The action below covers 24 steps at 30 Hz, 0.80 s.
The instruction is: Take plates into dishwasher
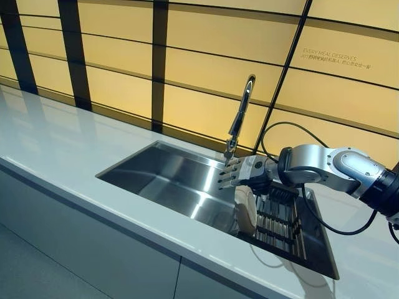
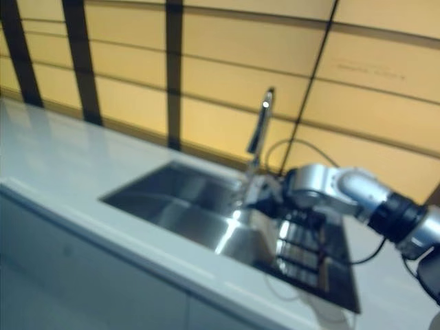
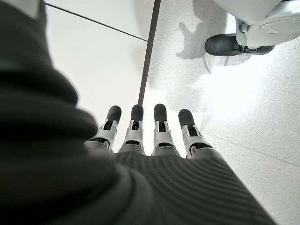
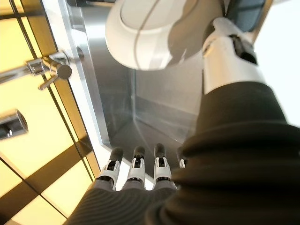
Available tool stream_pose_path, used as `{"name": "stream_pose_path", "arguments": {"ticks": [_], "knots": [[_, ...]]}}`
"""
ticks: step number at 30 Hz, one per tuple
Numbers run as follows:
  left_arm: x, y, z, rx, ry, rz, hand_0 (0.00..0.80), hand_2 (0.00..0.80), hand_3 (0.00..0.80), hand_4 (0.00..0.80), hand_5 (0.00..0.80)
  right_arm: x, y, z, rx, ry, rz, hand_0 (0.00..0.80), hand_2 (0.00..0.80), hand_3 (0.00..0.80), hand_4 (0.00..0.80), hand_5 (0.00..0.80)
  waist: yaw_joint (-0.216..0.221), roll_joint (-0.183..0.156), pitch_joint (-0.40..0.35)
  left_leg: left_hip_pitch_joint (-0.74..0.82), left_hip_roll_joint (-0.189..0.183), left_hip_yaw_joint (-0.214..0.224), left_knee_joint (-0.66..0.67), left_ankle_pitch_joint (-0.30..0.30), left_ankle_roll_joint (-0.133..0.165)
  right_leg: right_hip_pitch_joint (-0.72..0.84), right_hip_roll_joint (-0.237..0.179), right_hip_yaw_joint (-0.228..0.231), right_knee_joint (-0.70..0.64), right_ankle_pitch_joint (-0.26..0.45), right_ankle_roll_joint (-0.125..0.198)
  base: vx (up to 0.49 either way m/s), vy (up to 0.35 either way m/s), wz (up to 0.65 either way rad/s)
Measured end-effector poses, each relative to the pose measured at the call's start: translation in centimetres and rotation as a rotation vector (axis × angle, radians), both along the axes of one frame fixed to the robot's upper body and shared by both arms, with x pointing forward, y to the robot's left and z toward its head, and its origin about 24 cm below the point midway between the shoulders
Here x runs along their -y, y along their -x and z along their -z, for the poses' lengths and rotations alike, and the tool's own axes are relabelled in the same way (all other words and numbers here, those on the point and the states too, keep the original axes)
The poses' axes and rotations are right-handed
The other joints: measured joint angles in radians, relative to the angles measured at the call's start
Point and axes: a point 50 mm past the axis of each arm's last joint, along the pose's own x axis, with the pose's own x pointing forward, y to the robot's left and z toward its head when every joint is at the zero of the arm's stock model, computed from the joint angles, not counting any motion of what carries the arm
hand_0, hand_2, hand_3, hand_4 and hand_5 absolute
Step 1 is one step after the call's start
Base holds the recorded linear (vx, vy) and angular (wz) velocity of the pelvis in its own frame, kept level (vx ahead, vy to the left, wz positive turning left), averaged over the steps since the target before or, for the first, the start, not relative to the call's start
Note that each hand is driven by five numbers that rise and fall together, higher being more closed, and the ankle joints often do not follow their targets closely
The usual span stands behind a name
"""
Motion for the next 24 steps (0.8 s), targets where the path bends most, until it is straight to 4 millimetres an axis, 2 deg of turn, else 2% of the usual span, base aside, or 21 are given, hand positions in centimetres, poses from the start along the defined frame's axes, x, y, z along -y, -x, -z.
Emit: {"name": "stream_pose_path", "arguments": {"ticks": [5,10,17,21,24], "knots": [[0.0,0.2,0.0,-0.007,0.004,0.003,0.000,0.000,0.000,0.000,0.000,0.7,-0.7,0.1,0.017,-0.013,0.031,0.000,0.000,0.000,0.000,0.000,0.001,-0.004,0.003,-0.001,0.001,0.000,0.000,0.000,0.000,-0.001,0.001,0.000,0.000,0.000,0.000,0.000,0.000,0.00],[0.0,-0.2,-0.2,0.014,0.006,0.014,0.000,0.000,0.000,0.000,0.000,1.3,-1.3,1.0,0.003,-0.016,0.048,0.000,0.000,0.000,0.000,0.000,0.005,-0.015,0.009,-0.002,0.001,0.000,0.000,0.000,-0.001,-0.001,0.000,-0.004,0.000,0.000,0.000,0.000,0.000,0.00],[-0.5,-0.3,-0.4,0.014,-0.006,0.018,0.000,0.000,0.000,0.000,0.000,1.0,-1.5,1.3,0.007,-0.034,0.030,0.000,0.000,0.000,0.000,0.000,0.006,-0.016,0.030,-0.002,0.001,0.000,0.000,-0.001,-0.001,-0.002,0.000,-0.005,0.000,0.000,0.000,0.000,0.000,0.00],[-0.4,-0.4,-0.4,0.015,-0.004,0.020,0.000,0.000,0.000,0.000,0.000,1.0,-1.4,1.6,0.004,-0.018,0.015,0.000,0.000,0.000,0.000,0.000,0.023,-0.015,0.037,-0.002,0.002,0.000,0.000,-0.001,-0.001,-0.003,0.001,-0.005,0.000,0.000,0.000,0.000,0.000,0.00],[-0.4,-0.4,-0.4,0.014,-0.004,0.021,0.000,0.000,0.000,0.000,0.000,0.3,-1.5,1.9,-0.001,-0.017,-0.006,0.000,0.000,0.000,0.000,0.000,0.024,-0.017,0.038,-0.002,0.002,0.000,0.000,-0.001,-0.002,-0.003,0.001,-0.005,0.000,-0.001,-0.001,0.000,0.000,0.00]]}}
